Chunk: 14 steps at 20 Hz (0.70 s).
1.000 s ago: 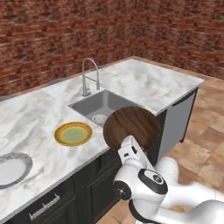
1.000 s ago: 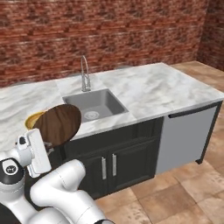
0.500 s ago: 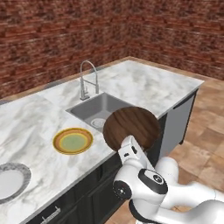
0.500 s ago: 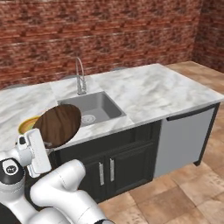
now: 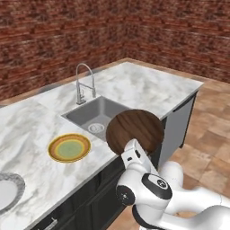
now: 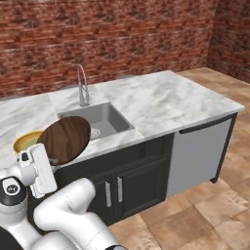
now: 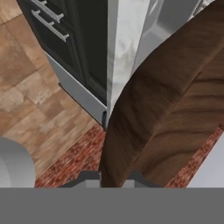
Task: Move the bowls from the cabinet to the plates on the dining table.
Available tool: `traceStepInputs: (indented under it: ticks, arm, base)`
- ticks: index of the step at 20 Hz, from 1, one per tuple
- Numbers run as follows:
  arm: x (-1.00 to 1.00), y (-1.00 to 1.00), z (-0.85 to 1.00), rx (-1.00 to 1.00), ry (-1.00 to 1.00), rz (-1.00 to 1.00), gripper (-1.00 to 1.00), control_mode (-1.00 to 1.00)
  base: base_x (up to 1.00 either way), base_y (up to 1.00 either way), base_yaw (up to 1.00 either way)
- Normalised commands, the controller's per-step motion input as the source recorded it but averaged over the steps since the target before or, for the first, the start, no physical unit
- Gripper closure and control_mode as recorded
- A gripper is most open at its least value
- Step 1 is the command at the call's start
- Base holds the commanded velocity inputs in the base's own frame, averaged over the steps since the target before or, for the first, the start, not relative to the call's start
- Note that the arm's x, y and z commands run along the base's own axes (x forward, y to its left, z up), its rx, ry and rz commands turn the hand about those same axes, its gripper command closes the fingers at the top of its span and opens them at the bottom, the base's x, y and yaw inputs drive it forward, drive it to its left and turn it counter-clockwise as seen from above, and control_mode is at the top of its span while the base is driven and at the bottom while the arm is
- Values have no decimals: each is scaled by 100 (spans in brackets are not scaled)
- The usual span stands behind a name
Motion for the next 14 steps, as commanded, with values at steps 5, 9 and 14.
traceStepInputs:
  ticks: [5,9,14]
  arm:
    - [0,0,0,0,0,0,100,100]
    - [0,0,0,0,0,0,100,100]
    - [0,0,0,0,0,0,100,100]
  base:
    - [47,-15,-3]
    - [28,0,-1]
    - [20,1,0]
